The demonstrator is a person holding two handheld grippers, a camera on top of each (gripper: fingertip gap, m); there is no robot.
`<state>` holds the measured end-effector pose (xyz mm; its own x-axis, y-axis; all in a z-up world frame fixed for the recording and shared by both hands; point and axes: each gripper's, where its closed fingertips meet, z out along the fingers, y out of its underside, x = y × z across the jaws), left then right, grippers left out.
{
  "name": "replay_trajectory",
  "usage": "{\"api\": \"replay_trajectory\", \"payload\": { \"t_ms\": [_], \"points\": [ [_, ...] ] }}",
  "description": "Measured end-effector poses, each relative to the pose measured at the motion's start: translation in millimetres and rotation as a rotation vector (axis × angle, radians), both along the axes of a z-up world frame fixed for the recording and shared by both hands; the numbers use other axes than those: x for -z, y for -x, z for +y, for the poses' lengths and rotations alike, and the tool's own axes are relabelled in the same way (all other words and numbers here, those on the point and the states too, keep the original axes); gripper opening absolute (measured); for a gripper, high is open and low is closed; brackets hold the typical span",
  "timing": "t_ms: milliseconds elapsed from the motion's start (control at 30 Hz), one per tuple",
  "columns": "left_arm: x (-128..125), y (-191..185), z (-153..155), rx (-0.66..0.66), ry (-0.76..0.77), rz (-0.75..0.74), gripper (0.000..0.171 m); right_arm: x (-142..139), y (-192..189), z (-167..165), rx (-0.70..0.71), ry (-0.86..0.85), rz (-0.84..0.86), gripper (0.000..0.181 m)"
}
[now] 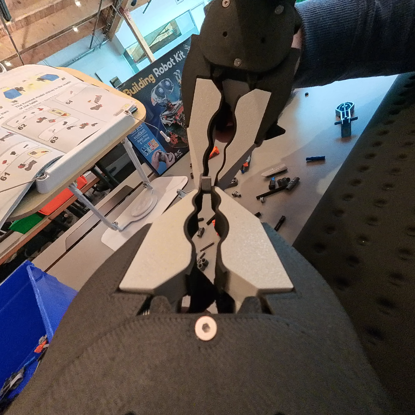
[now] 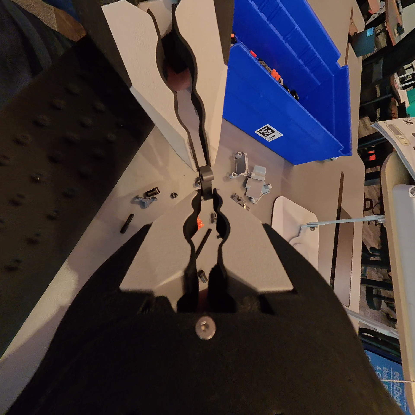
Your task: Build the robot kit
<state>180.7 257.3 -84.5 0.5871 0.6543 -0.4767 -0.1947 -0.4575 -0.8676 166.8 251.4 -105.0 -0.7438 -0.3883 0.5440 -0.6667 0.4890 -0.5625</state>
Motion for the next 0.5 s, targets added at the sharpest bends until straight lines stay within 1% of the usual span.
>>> {"api": "replay_trajectory", "payload": {
  "t_ms": [100, 200, 300, 433, 500],
  "points": [
    [1.4, 0.8, 0.2, 0.013, -0.016, -0.017, 0.005, 1.7, 0.4, 0.3, -0.008, -0.008, 0.008, 0.007],
    [4.5, 3.7, -0.4, 0.004, -0.014, -0.037, 0.006, 3.7, 3.6, 2.2, -0.005, -0.023, 0.055, 0.007],
    [6.2, 5.5, -0.5, -0.008, 0.013, -0.032, 0.015, 3.4, 2.1, 2.1, -0.007, -0.036, 0.098, 0.006],
    [10.9, 4.5, 4.3, 0.001, 0.055, -0.032, 0.006, 7.3, 0.5, 1.2, -0.006, -0.065, 0.171, 0.006],
    [11.9, 5.9, 3.1, -0.014, 0.061, -0.029, 0.006, 8.1, 2.0, 0.5, -0.001, -0.057, 0.177, 0.007]
  ]
}}
